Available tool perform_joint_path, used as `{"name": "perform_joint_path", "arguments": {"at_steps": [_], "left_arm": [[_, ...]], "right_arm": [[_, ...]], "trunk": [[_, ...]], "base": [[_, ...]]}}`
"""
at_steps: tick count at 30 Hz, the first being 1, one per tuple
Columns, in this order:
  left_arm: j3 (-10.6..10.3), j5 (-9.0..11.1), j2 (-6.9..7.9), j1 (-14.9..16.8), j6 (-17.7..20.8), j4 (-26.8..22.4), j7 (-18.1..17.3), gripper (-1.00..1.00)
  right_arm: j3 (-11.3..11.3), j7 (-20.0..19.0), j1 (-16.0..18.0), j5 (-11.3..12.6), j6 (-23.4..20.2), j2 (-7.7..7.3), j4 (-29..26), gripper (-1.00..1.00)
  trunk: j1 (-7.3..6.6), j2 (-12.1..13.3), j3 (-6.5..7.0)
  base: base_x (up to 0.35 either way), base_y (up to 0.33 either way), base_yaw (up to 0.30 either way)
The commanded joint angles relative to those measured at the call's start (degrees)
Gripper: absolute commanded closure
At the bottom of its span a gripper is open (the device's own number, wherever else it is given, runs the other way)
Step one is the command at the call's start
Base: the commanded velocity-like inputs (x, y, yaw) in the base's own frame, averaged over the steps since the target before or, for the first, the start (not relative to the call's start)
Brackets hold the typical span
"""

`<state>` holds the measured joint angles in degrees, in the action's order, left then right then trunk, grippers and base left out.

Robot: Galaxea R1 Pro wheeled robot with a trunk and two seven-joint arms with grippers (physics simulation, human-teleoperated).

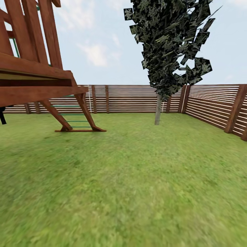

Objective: Take the three Easter eggs out of the wicker basket on the lawn in the garden, then place them on the lawn next to a single tree (choose any tree) so that all three eggs are next to the same tree and none are left in the basket.

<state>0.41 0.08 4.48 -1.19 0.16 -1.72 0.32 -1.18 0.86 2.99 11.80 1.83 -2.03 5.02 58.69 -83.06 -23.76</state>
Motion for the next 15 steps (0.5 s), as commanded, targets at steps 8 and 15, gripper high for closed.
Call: {"name": "perform_joint_path", "arguments": {"at_steps": [8, 15], "left_arm": [[0.0, 0.0, 0.00, 0.0, 0.0, -0.1, 0.0, -1.00], [0.0, 0.0, 0.00, 0.0, 0.0, -0.1, 0.0, -1.00]], "right_arm": [[-0.1, 0.0, 0.1, 0.4, 0.2, 0.09, 0.2, -1.00], [-0.1, 0.0, 0.1, 0.5, 0.2, -0.04, 0.2, -1.00]], "trunk": [[0.03, 0.0, -0.05], [0.03, 0.0, -0.05]], "base": [[0.327, 0.000, -0.162], [0.327, 0.000, -0.215]]}}
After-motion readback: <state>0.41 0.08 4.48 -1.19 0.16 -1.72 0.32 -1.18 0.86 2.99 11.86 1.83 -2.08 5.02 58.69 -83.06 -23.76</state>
